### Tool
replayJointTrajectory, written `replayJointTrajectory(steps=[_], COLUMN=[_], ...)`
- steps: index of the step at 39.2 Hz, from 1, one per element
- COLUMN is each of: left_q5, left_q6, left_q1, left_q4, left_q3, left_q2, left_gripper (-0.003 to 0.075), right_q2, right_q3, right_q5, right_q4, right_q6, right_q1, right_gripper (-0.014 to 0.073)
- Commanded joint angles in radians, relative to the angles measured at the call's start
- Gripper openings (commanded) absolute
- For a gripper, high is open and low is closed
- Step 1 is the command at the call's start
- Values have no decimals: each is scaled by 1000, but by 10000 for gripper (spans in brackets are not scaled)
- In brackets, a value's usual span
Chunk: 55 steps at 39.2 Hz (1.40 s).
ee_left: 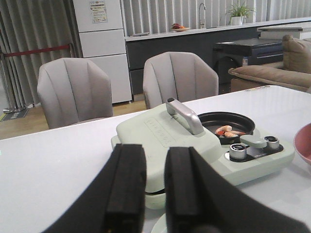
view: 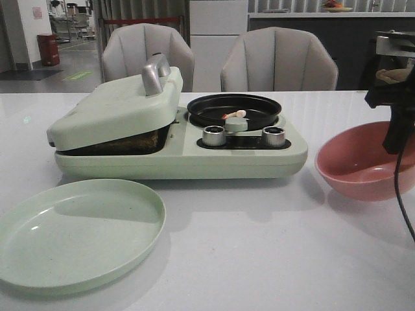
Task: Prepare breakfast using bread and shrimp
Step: 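Lower the pink bowl back onto the table and release it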
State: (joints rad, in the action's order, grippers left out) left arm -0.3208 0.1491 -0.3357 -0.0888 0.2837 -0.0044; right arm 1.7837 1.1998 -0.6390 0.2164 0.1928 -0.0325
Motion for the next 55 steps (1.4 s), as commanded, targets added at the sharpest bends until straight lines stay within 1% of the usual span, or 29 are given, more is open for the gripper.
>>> replayJointTrajectory(steps=[1,6,11,23,25,29,32,38,41,46,49,55], left_q5=[80,80,80,80,80,80,80,80,80,80,80,89], left_q6=[-8,-8,-8,-8,-8,-8,-8,-8,-8,-8,-8,-8], left_q1=[-7,-7,-7,-7,-7,-7,-7,-7,-7,-7,-7,-7], left_q4=[-7,-7,-7,-7,-7,-7,-7,-7,-9,-9,-9,-9], left_q3=[27,27,27,27,27,27,27,27,27,27,27,27], left_q2=[-15,-15,-15,-15,-15,-15,-15,-15,-15,-15,-15,-15], left_gripper=[226,226,226,226,226,226,226,226,226,226,226,226], right_q2=[-52,-83,-162,-421,-484,-590,-681,-830,-903,-1010,-1088,-1273], right_q3=[21,21,21,10,-13,-78,-145,-286,-354,-463,-557,-728], right_q5=[10,-19,-5,76,115,206,275,396,441,507,553,562], right_q4=[-18,-63,-109,-109,-89,-12,34,36,36,36,36,30], right_q6=[2,2,2,2,2,2,2,3,3,3,3,3], right_q1=[-3,-3,-3,-2,-2,0,31,156,224,309,343,360], right_gripper=[414,417,417,417,417,417,417,417,417,417,417,417])
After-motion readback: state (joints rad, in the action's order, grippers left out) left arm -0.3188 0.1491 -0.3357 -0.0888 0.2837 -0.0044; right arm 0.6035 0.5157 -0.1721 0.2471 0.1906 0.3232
